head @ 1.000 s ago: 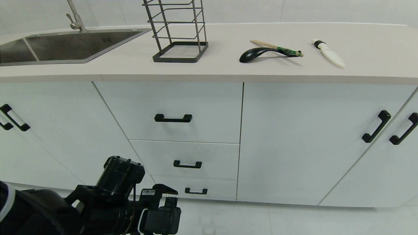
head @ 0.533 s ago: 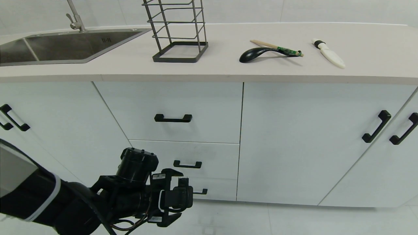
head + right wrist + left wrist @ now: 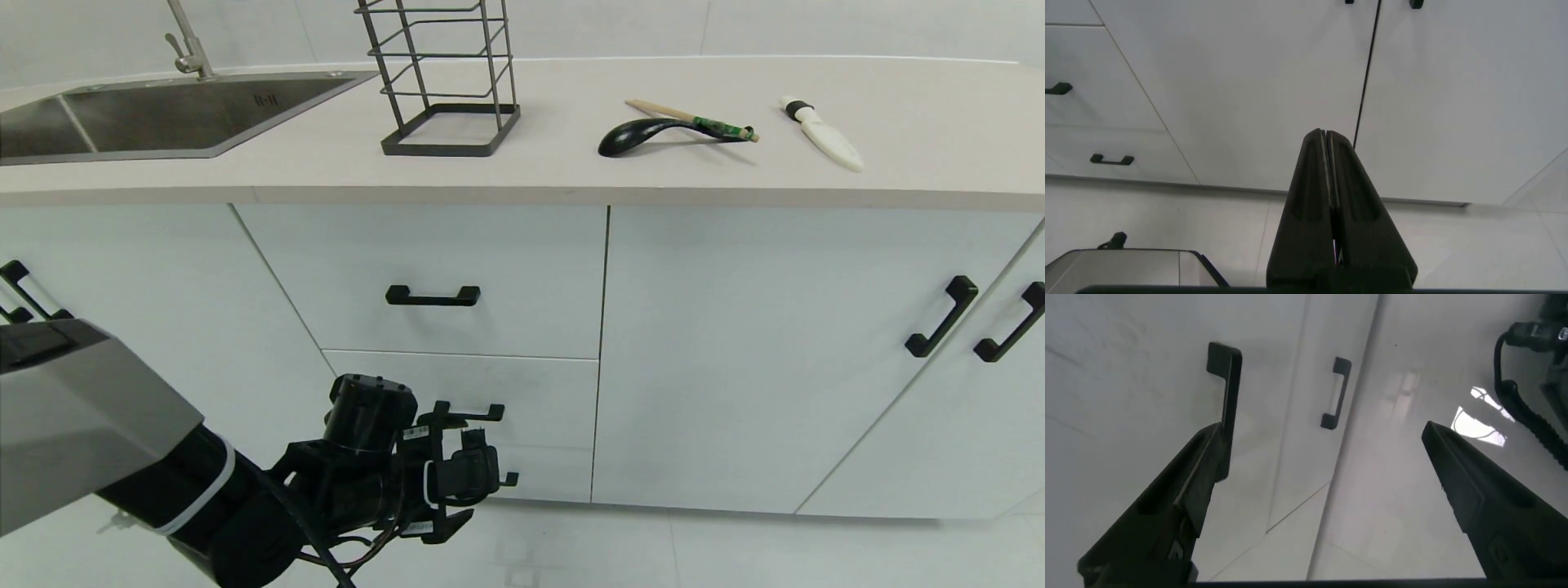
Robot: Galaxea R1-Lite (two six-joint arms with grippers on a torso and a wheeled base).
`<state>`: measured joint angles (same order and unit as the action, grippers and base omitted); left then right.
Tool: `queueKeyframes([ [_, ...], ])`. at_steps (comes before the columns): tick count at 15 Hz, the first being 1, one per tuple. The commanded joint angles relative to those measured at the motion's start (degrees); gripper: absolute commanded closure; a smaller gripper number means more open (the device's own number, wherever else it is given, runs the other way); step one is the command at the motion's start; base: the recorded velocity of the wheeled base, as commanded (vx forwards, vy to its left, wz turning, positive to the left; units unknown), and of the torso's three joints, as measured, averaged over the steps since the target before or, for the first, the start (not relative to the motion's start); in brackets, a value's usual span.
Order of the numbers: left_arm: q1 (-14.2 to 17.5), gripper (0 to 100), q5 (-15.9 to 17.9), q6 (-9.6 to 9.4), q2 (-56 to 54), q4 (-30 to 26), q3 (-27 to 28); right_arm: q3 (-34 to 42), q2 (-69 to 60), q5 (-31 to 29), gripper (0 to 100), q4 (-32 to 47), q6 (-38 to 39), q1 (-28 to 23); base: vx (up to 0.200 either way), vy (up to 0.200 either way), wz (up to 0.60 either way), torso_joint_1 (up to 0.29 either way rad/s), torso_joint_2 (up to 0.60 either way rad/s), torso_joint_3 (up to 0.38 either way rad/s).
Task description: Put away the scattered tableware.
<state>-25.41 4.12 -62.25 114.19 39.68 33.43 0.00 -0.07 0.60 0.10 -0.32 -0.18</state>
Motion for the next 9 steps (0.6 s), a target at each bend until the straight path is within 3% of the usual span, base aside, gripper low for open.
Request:
queueKeyframes([
  [1,0.27,0,0.01,0.11,2.27,0.84,0.32,0.0,0.07,0.02,100,-0.01,-0.03,0.01,0.0,0.0,0.0,0.0,0.0,0.0],
  [9,1.76,0,0.1,0.02,7.28,3.21,5.95,0.0,0.07,0.02,100,-0.01,-0.03,0.01,0.0,0.0,0.0,0.0,0.0,0.0],
])
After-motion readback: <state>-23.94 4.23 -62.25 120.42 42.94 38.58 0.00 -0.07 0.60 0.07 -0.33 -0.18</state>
